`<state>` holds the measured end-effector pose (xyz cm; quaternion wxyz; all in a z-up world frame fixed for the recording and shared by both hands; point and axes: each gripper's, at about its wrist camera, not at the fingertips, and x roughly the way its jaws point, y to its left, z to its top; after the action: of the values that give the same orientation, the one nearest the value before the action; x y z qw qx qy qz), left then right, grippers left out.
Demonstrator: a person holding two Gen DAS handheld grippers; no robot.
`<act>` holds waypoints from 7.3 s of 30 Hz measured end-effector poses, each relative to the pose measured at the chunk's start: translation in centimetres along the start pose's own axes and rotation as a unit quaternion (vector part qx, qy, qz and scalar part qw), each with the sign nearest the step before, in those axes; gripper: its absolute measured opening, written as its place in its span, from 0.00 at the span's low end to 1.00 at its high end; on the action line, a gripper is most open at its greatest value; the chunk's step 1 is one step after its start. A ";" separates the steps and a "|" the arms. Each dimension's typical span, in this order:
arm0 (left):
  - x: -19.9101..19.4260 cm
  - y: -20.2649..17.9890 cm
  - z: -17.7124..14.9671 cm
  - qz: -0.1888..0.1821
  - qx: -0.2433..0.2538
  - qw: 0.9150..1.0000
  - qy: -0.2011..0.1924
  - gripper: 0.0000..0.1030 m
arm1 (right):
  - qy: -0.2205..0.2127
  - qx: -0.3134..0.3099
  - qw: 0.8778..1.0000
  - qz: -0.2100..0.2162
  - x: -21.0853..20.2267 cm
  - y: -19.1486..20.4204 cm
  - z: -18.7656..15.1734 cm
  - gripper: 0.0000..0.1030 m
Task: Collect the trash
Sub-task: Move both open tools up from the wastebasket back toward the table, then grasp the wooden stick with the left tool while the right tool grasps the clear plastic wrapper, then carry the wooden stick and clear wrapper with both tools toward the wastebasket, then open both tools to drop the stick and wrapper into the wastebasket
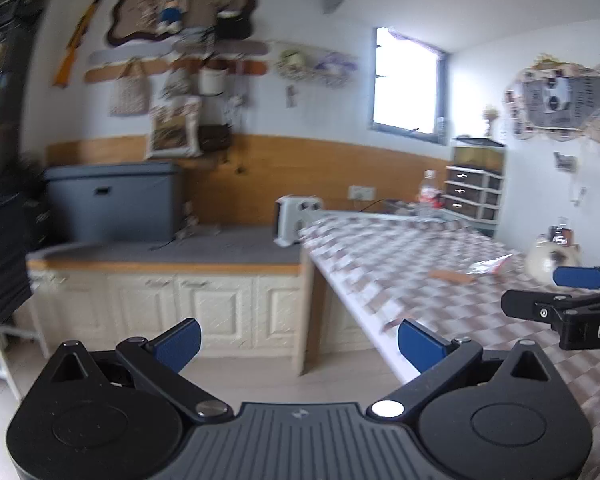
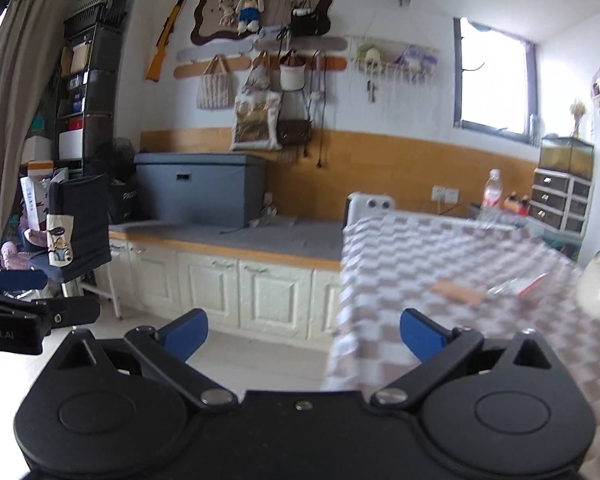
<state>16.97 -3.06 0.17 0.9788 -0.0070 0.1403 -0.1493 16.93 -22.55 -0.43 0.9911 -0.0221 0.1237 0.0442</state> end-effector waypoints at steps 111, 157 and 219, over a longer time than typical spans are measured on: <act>33.0 -19.9 7.3 -0.067 0.016 0.991 0.119 0.90 | 0.032 0.264 0.963 -0.040 21.6 -33.4 1.3 0.06; 14.0 1.5 3.6 0.071 -0.033 0.996 0.051 0.90 | 0.040 0.070 0.997 -0.008 14.7 -2.1 2.8 0.06; 38.8 9.8 -31.7 -0.058 -0.073 0.877 0.471 1.00 | 0.392 0.180 0.900 -0.059 41.8 4.0 -30.6 0.07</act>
<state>46.59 -4.20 -41.41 0.7833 -0.0158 0.5945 -0.1809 49.47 -16.78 -40.54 0.8500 0.1341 0.5070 -0.0492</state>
